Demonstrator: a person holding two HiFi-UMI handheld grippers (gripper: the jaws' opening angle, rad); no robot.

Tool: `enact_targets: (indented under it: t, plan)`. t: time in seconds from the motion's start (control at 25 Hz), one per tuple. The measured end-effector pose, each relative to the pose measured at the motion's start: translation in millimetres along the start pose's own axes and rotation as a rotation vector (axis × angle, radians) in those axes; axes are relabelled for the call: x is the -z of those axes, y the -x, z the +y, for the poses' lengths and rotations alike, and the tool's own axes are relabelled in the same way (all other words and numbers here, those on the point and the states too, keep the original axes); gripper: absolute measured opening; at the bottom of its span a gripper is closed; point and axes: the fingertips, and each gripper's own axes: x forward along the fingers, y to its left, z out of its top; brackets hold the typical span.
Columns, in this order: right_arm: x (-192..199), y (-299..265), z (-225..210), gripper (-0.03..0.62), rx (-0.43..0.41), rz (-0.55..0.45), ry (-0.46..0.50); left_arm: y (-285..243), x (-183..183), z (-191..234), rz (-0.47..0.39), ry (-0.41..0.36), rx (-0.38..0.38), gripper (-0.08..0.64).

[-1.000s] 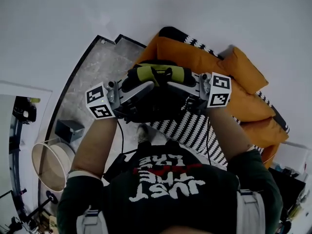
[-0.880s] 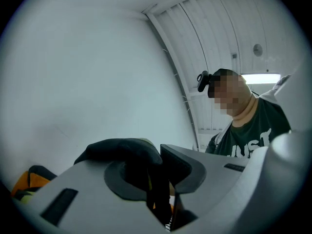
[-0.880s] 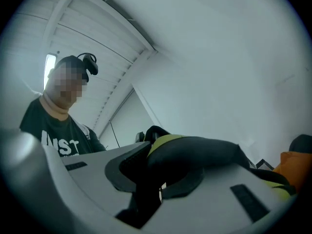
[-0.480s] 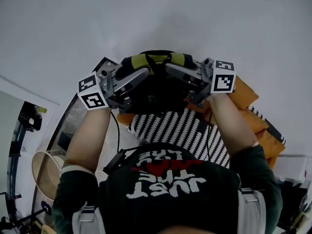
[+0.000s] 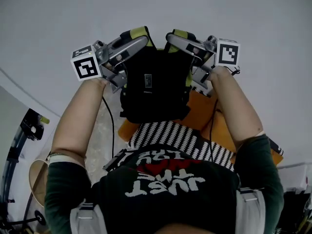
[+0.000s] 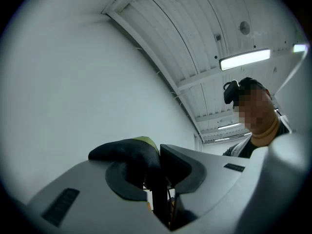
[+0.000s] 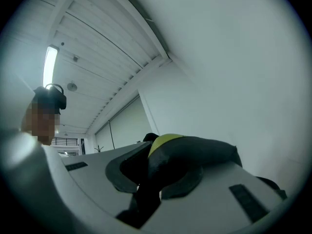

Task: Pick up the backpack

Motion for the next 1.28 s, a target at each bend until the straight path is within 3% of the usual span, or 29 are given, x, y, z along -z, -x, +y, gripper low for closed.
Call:
enact_targets:
  t: [0.32, 0.6, 0.84, 1.28]
  plan:
    - [-2.0, 4.8, -0.7, 0.071, -0.069, -0.046, 0.080, 0.1, -2.2, 0.5, 0.034, -0.091, 0.031, 0.084]
    - [-6.4, 5.3, 1.8, 0.071, -0.078, -0.078, 0.159, -3.8, -6.2, -6.7, 0.030, -0.149, 0.085, 0.084]
    - [-5.6, 4.6, 8.3, 0.071, -0.057, -0.089, 0.206, -5.2, -7.3, -7.0, 0.034, -0.162, 0.074, 0.084]
    - [-5.5, 1.5, 12.2, 0.069, -0.016, -0.087, 0.193, -6.1, -6.7, -7.4, 0.048, -0.157, 0.035, 0.084]
